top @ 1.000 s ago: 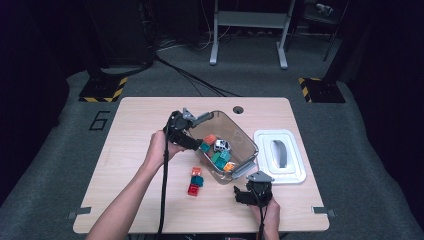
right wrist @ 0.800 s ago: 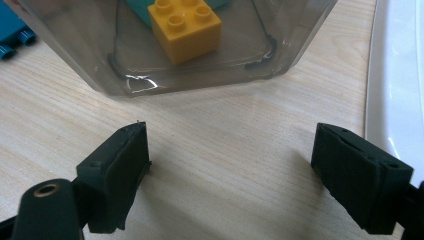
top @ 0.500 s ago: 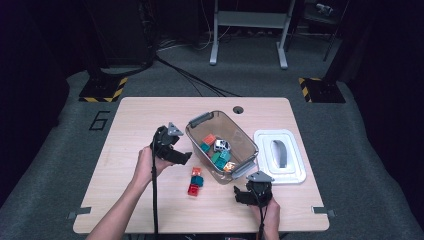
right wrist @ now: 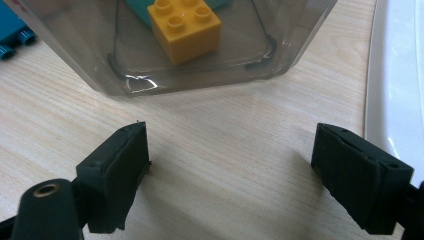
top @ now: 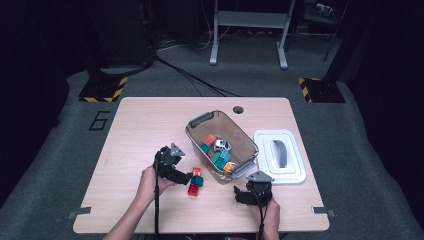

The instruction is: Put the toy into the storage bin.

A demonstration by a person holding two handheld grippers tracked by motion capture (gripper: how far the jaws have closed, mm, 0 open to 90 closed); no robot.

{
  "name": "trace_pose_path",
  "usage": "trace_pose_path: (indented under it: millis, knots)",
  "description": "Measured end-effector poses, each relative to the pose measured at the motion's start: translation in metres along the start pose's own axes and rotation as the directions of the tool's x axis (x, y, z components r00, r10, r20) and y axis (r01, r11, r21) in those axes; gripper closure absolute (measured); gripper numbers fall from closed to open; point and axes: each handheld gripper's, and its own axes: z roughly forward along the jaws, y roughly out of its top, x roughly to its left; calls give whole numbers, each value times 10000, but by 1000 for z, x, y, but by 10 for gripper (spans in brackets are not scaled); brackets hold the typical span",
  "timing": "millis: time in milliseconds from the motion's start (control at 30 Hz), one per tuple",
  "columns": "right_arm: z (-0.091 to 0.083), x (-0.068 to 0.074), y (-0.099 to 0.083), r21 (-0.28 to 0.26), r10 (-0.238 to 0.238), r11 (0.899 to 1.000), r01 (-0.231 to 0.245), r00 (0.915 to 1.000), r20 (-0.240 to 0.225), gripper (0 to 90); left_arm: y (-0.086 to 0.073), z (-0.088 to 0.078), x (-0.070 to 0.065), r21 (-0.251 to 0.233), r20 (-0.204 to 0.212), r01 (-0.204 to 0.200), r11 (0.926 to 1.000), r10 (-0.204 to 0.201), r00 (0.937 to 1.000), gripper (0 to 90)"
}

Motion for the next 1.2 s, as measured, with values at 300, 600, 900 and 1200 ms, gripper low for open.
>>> trace_pose_path:
  millis: [300, 600, 900, 1200]
  knots:
    - [0, 0, 0, -1, -7, 10000, 7, 10000, 0, 148, -13, 21, -22, 354, 223, 172, 9992, -180, 9996, 21]
    - [0, 0, 0, 2, 2, 10000, -2, 10000, -2, 148, -14, 30, -33, 560, 77, 119, 9984, -123, 9999, 21]
    - [0, 0, 0, 11, -9, 10000, 9, 10000, -1, 149, -27, 31, -26, 992, 79, 49, 9951, -57, 10000, 31]
    - [0, 0, 0, 0, 2, 10000, -2, 10000, -5, 150, -39, 21, -6, 1139, -57, 262, 9931, -257, 9997, 51]
